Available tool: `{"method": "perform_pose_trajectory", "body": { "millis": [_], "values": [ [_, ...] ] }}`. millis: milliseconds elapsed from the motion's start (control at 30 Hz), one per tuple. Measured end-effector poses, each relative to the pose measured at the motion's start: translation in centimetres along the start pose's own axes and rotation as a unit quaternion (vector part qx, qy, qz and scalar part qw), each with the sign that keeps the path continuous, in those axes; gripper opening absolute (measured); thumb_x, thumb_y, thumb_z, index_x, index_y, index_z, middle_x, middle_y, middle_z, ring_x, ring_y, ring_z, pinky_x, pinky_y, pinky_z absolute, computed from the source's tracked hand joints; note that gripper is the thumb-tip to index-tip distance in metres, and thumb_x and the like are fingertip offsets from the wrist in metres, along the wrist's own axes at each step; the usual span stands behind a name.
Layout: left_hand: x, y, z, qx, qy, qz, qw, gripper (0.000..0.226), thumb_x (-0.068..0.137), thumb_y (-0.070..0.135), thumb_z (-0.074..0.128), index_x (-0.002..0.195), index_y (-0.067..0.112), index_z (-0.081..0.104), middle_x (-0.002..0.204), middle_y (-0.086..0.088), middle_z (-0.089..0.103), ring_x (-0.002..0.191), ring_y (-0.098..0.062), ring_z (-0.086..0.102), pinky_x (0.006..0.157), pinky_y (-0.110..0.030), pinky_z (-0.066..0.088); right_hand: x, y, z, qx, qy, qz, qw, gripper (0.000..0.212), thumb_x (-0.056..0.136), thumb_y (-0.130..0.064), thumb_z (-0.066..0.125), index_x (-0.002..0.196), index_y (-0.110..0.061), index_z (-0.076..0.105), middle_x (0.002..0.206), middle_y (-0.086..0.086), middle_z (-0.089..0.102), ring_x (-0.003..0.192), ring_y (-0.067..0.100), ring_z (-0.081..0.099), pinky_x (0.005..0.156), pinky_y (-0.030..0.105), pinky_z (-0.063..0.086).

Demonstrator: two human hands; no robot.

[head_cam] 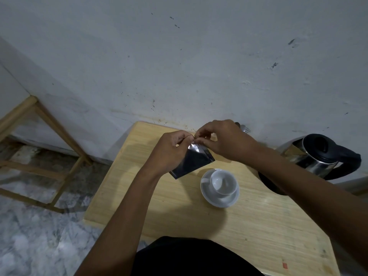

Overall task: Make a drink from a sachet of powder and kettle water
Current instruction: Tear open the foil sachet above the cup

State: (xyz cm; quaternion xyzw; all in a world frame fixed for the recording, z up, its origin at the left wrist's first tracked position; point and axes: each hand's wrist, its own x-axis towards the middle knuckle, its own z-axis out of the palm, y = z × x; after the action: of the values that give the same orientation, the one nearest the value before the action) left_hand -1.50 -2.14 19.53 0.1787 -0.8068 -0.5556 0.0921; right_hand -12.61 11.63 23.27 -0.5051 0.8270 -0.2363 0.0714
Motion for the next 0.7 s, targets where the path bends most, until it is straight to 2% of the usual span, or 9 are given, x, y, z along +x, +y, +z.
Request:
{"method": "perform_pose_trajectory", "body": {
  "millis": [67, 167, 233, 267, 367, 433, 500, 600, 700],
  "values": [
    [-0.1, 0.0, 0.1, 0.029, 0.003, 0.01, 1.0, 0.021, 0.096, 0.027, 0.052, 0.092, 0.021, 0.071, 0.086, 0.005, 0.072, 0.081, -0.007, 0.063, 0.068, -0.021, 0.044, 0.4, 0.2, -0.4, 0.019, -0.042, 0.02, 0.999, 0.018, 0.085, -0.033, 0.073, 0.096, -0.019, 0.076, 0.078, -0.012, 0.068, 0.07, -0.003, 0.058, 0.064, 0.006, 0.042],
    [-0.2, 0.1, 0.3, 0.054, 0.008, 0.025, 0.998, 0.021, 0.096, 0.027, 0.051, 0.093, 0.02, 0.071, 0.085, 0.008, 0.072, 0.079, 0.005, 0.061, 0.067, -0.013, 0.043, 0.6, 0.4, -0.8, 0.03, -0.068, 0.033, 0.997, 0.012, 0.085, -0.033, 0.074, 0.09, -0.022, 0.076, 0.07, -0.021, 0.062, 0.068, -0.007, 0.057, 0.059, 0.006, 0.039],
    [-0.2, 0.3, 0.4, 0.055, 0.016, 0.028, 0.998, 0.022, 0.097, 0.027, 0.051, 0.092, 0.02, 0.071, 0.084, 0.009, 0.071, 0.076, 0.006, 0.06, 0.066, -0.011, 0.043, 0.5, 0.4, -0.8, 0.022, -0.057, 0.024, 0.998, 0.01, 0.086, -0.029, 0.072, 0.088, -0.02, 0.075, 0.069, -0.021, 0.059, 0.068, -0.007, 0.056, 0.059, 0.007, 0.038],
    [-0.1, 0.4, 0.5, 0.039, 0.021, 0.022, 0.999, 0.022, 0.097, 0.027, 0.051, 0.09, 0.02, 0.07, 0.083, 0.008, 0.071, 0.075, 0.003, 0.061, 0.065, -0.013, 0.044, 0.5, 0.4, -0.6, 0.005, -0.043, 0.009, 0.999, 0.01, 0.087, -0.028, 0.071, 0.089, -0.019, 0.075, 0.072, -0.018, 0.06, 0.068, -0.003, 0.055, 0.061, 0.009, 0.039],
    [0.0, 0.4, 0.4, -0.05, 0.022, -0.025, 0.998, 0.029, 0.096, 0.025, 0.051, 0.072, 0.028, 0.066, 0.072, 0.011, 0.067, 0.068, -0.003, 0.059, 0.061, -0.015, 0.044, 0.0, 0.2, 0.3, -0.061, 0.017, -0.085, 0.994, 0.011, 0.088, -0.02, 0.068, 0.093, -0.012, 0.074, 0.083, 0.0, 0.069, 0.078, 0.013, 0.057, 0.07, 0.031, 0.047],
    [0.0, 0.4, 0.3, -0.1, 0.014, -0.054, 0.993, 0.033, 0.096, 0.025, 0.053, 0.065, 0.028, 0.066, 0.064, 0.014, 0.062, 0.062, -0.001, 0.055, 0.059, -0.011, 0.043, -0.4, 0.3, 0.9, -0.088, 0.054, -0.134, 0.986, 0.011, 0.087, -0.016, 0.067, 0.091, -0.007, 0.074, 0.084, 0.005, 0.072, 0.079, 0.022, 0.06, 0.069, 0.034, 0.048],
    [0.0, 0.2, 0.3, -0.112, 0.002, -0.062, 0.992, 0.029, 0.096, 0.027, 0.052, 0.073, 0.024, 0.07, 0.068, 0.012, 0.063, 0.066, -0.001, 0.056, 0.065, -0.015, 0.045, -0.4, 0.6, 1.1, -0.089, 0.069, -0.133, 0.985, 0.013, 0.087, -0.017, 0.066, 0.089, -0.007, 0.073, 0.083, 0.005, 0.072, 0.078, 0.024, 0.062, 0.069, 0.036, 0.05],
    [-0.2, 0.1, -0.1, -0.101, -0.046, -0.068, 0.991, 0.026, 0.097, 0.033, 0.049, 0.089, 0.025, 0.073, 0.085, 0.011, 0.072, 0.086, -0.005, 0.065, 0.081, -0.023, 0.049, -0.4, 0.9, 1.2, -0.081, 0.064, -0.118, 0.988, 0.011, 0.089, -0.018, 0.067, 0.093, -0.01, 0.073, 0.087, 0.003, 0.071, 0.083, 0.022, 0.061, 0.071, 0.037, 0.05],
    [-0.2, -0.4, -0.5, -0.097, -0.084, -0.066, 0.989, 0.027, 0.097, 0.036, 0.049, 0.095, 0.025, 0.074, 0.09, 0.006, 0.076, 0.091, -0.009, 0.069, 0.082, -0.025, 0.052, -0.3, 1.0, 1.2, -0.079, 0.056, -0.109, 0.989, 0.014, 0.091, -0.023, 0.064, 0.095, -0.012, 0.072, 0.091, 0.002, 0.071, 0.086, 0.021, 0.061, 0.074, 0.036, 0.048]
  ]
}}
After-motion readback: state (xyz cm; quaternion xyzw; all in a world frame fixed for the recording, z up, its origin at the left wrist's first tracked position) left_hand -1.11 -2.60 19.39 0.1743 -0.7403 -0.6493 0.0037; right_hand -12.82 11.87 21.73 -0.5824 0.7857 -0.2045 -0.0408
